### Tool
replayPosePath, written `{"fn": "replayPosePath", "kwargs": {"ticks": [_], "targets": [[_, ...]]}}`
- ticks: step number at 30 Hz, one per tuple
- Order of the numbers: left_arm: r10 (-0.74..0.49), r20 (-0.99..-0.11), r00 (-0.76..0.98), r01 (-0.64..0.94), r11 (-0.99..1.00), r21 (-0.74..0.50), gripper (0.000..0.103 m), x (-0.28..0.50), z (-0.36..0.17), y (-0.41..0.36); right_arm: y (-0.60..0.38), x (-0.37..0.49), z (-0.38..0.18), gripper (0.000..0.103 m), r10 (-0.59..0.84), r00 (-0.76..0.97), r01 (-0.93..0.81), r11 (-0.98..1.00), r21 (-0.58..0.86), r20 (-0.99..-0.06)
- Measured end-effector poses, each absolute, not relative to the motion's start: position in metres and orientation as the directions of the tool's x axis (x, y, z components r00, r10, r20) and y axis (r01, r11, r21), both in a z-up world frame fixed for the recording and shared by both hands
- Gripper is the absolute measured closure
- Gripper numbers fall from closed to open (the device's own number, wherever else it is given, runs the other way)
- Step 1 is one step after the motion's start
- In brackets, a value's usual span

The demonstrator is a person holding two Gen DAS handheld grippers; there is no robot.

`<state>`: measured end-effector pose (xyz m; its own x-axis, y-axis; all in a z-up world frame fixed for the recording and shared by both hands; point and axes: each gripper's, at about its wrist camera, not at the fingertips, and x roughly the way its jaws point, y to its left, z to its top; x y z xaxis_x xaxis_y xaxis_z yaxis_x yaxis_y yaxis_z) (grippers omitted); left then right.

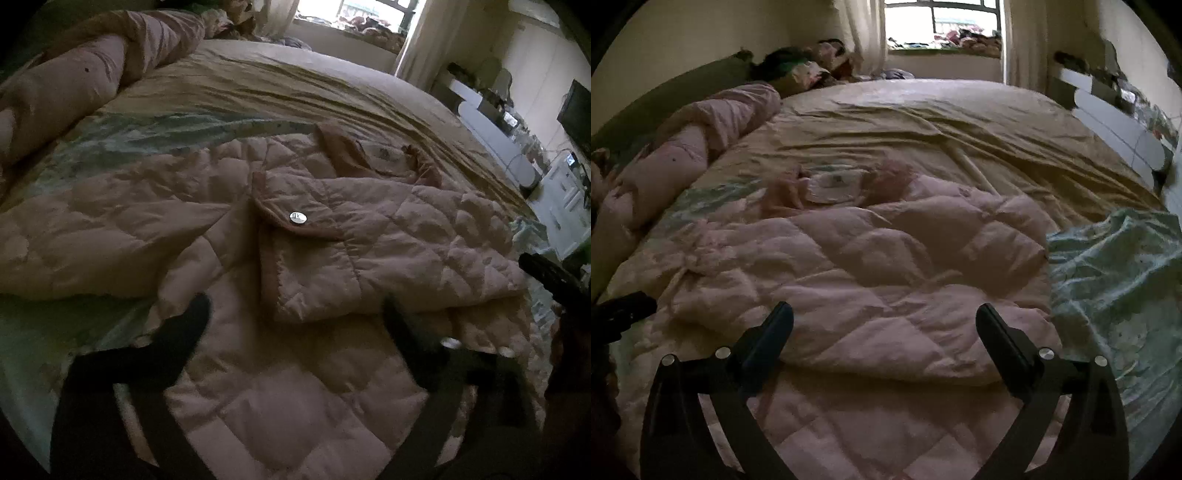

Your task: Fold large clothes

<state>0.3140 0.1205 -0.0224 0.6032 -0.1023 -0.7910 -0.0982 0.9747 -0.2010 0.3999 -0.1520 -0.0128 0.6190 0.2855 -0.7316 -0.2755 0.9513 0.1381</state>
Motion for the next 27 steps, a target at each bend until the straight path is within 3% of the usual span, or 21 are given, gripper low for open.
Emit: {"fn": "replayPosePath", "kwargs": {"ticks": [14,27], "targets": [[-0.051,-0.76,0.648,-0.157,0.967,-0.199,0.009,0.271,0.008,0.138,-0.106,0.361,0.018,0.004,0.35,0.618,-0.363,0.921,0.14,-0.703],[0.067,-0.732,0.678,-0.321,0.923,-0.213,0.009,0.214,0.019,0.226,0.007,0.341,0.049,0.004,0.474,0.579,-0.527,0.838,0.139,-0.664]]}}
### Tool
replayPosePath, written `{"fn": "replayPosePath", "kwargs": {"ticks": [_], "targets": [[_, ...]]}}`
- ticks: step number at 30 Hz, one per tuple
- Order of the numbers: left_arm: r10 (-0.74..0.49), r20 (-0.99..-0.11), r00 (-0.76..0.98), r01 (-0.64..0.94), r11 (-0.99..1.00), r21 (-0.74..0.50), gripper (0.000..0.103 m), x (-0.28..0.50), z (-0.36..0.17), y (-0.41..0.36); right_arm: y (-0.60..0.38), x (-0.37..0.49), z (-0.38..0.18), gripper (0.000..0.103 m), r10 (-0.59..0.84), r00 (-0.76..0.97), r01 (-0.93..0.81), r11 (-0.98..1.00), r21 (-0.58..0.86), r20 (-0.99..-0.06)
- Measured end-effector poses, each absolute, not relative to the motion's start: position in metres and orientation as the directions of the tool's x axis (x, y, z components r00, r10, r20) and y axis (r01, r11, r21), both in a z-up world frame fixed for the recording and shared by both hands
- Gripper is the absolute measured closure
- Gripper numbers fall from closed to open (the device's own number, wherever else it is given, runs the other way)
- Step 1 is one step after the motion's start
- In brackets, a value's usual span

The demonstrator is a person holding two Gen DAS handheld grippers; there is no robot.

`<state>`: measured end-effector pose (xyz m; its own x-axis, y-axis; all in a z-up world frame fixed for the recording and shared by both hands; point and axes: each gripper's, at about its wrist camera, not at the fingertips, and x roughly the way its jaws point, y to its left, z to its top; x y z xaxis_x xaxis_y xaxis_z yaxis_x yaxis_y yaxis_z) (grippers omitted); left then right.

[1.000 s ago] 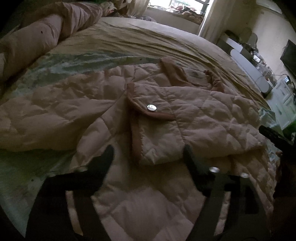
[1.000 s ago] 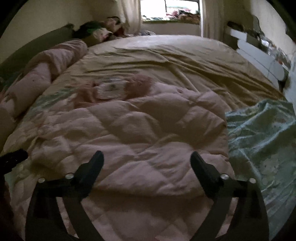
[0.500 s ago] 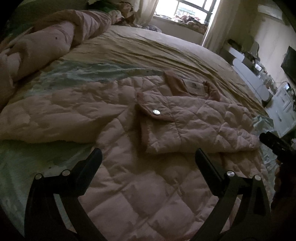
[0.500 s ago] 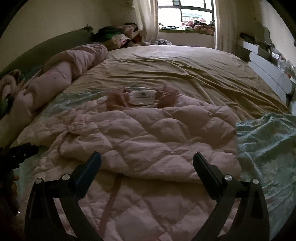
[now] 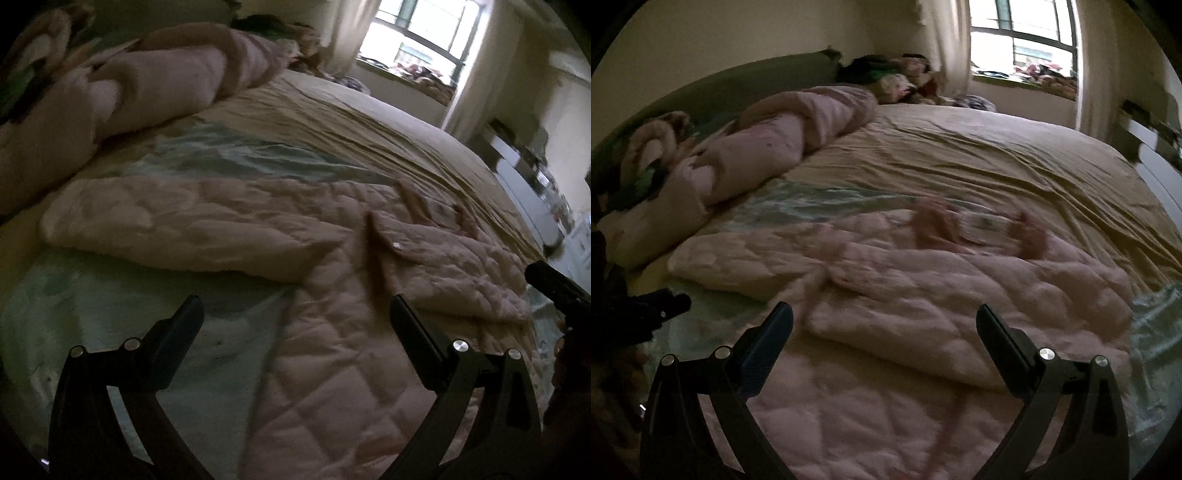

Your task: Fold large clothes

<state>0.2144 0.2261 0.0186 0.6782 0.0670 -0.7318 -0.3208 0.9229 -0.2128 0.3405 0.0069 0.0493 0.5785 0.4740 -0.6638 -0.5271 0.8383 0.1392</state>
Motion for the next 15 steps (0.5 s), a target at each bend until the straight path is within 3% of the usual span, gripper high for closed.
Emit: {"fn": "replayPosePath", "kwargs": {"ticks": [15], "targets": [[0.171,-0.72,0.673,-0.448,0.868,-0.213,0.009,0.156,0.01,0.307,0.131,0.314,0.06,0.004,0.555,0.521,-0.654,0.748,0.115,-0.648]]}}
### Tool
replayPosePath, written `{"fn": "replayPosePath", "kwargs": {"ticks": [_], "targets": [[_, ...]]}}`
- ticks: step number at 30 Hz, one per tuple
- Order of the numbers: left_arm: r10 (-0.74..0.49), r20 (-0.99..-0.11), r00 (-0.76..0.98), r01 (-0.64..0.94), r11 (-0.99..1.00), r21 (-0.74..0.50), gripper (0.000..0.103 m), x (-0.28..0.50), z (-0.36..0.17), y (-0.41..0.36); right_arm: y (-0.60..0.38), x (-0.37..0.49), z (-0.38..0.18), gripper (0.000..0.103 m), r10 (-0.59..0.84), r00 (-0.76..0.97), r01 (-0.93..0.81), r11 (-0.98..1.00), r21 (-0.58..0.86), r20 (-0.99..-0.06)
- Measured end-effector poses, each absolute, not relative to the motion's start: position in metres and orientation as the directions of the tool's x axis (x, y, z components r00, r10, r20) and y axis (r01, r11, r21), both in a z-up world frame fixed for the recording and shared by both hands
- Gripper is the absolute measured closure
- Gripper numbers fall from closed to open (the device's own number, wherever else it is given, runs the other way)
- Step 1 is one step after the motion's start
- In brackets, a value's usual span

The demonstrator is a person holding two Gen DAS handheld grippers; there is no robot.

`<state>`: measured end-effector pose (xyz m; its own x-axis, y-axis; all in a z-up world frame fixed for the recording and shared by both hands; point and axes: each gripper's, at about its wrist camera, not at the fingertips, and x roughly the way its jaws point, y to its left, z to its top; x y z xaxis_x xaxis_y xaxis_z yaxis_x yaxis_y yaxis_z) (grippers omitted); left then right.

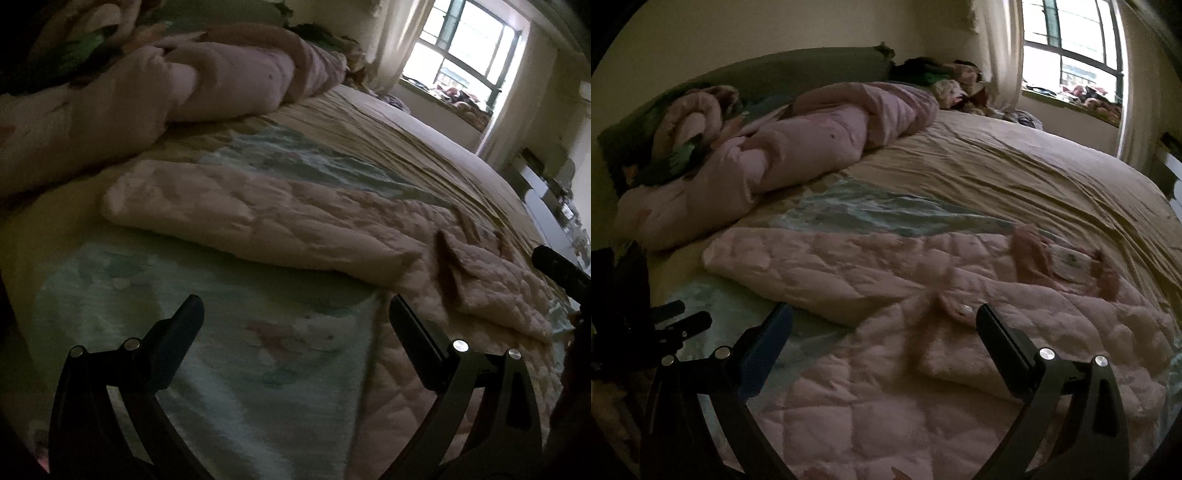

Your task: Fold large clothes

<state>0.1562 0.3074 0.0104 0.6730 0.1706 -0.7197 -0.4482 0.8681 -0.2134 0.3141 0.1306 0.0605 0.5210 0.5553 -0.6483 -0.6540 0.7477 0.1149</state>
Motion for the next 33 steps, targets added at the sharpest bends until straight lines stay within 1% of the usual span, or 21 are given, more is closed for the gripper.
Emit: {"fn": "replayPosePath", "kwargs": {"ticks": [9,17,27,33], "targets": [[0.176,-0.703,0.689,-0.484,0.834,-0.265,0.009,0.139,0.005,0.336,0.179,0.295,0.055,0.004,0.58,0.474,-0.71,0.696,0.102,-0.662],[0.171,-0.708,0.685,-0.513,0.804,-0.302,0.009,0.131,-0.011,0.359,0.207,0.281,0.046,0.004,0.594,0.442,-0.747,0.658,0.09,-0.672],[0.204,-0.726,0.656,-0.581,0.751,-0.314,0.009,0.119,-0.028,0.401,0.25,0.276,0.024,0.004,0.59,0.395,-0.783,0.617,0.078,-0.704],[0.248,-0.741,0.624,-0.626,0.725,-0.285,0.009,0.119,-0.038,0.425,0.277,0.272,0.01,0.004,0.594,0.356,-0.81,0.582,0.08,-0.721]]}}
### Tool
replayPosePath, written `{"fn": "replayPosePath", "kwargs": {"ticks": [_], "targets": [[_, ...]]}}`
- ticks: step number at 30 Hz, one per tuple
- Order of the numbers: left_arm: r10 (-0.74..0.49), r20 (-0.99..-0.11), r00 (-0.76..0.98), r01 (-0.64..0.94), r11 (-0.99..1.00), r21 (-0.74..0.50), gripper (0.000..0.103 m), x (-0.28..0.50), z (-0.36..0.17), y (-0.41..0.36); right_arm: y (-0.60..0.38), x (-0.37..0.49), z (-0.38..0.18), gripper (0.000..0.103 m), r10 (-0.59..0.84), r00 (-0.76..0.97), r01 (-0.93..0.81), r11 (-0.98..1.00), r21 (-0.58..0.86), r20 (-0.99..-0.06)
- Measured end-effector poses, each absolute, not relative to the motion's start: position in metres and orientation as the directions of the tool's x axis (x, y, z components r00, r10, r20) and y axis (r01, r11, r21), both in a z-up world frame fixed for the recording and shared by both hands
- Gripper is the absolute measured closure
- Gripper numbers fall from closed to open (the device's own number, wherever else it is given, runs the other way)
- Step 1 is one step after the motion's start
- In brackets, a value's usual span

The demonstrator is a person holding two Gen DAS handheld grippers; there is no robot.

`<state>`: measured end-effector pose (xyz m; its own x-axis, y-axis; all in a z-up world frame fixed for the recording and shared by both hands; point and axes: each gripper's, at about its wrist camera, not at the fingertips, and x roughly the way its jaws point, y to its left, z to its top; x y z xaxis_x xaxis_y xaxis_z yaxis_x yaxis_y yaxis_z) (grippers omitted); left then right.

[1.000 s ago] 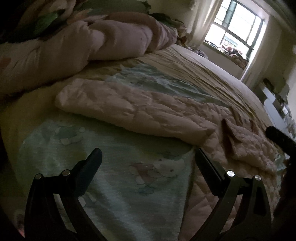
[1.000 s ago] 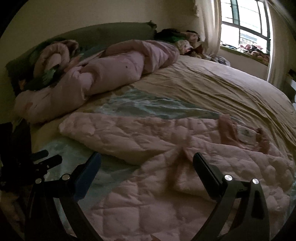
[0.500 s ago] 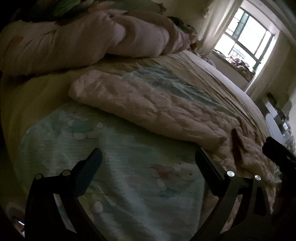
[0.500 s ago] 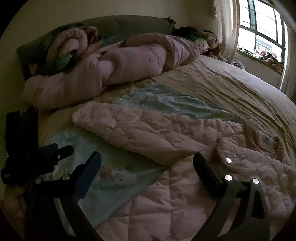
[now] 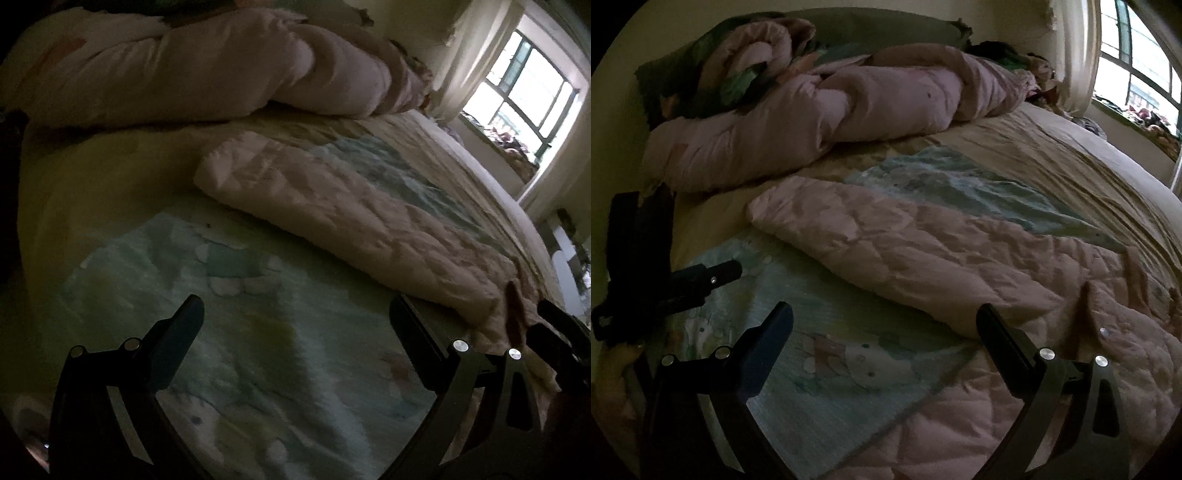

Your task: Fold large clothes

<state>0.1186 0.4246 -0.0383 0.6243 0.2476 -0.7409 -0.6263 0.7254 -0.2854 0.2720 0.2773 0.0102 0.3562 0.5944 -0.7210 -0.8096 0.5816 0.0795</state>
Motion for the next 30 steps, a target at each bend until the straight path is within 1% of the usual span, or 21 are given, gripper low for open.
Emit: {"fn": "replayPosePath", "kwargs": {"ticks": [8,12,17,22,30], "targets": [[0.259,-0.75,0.609,-0.659,0.691,-0.297,0.009,0.125,-0.052,0.455,0.313,0.269,-0.009,0.004,0.588,0.308,-0.844,0.532,0.071,-0.748],[0.276,-0.747,0.605,-0.662,0.696,-0.279,0.009,0.13,-0.057,0.463,0.323,0.269,-0.02,0.004,0.584,0.29,-0.851,0.52,0.075,-0.758],[0.249,-0.734,0.632,-0.647,0.69,-0.323,0.009,0.136,-0.064,0.472,0.329,0.271,-0.03,0.004,0.578,0.275,-0.849,0.521,0.089,-0.768],[0.198,-0.71,0.676,-0.619,0.675,-0.401,0.009,0.142,-0.071,0.48,0.328,0.273,-0.033,0.004,0.575,0.274,-0.845,0.526,0.092,-0.771],[0.125,-0.672,0.73,-0.56,0.672,-0.484,0.009,0.172,-0.08,0.495,0.328,0.28,-0.036,0.004,0.571,0.27,-0.842,0.531,0.098,-0.775]]}}
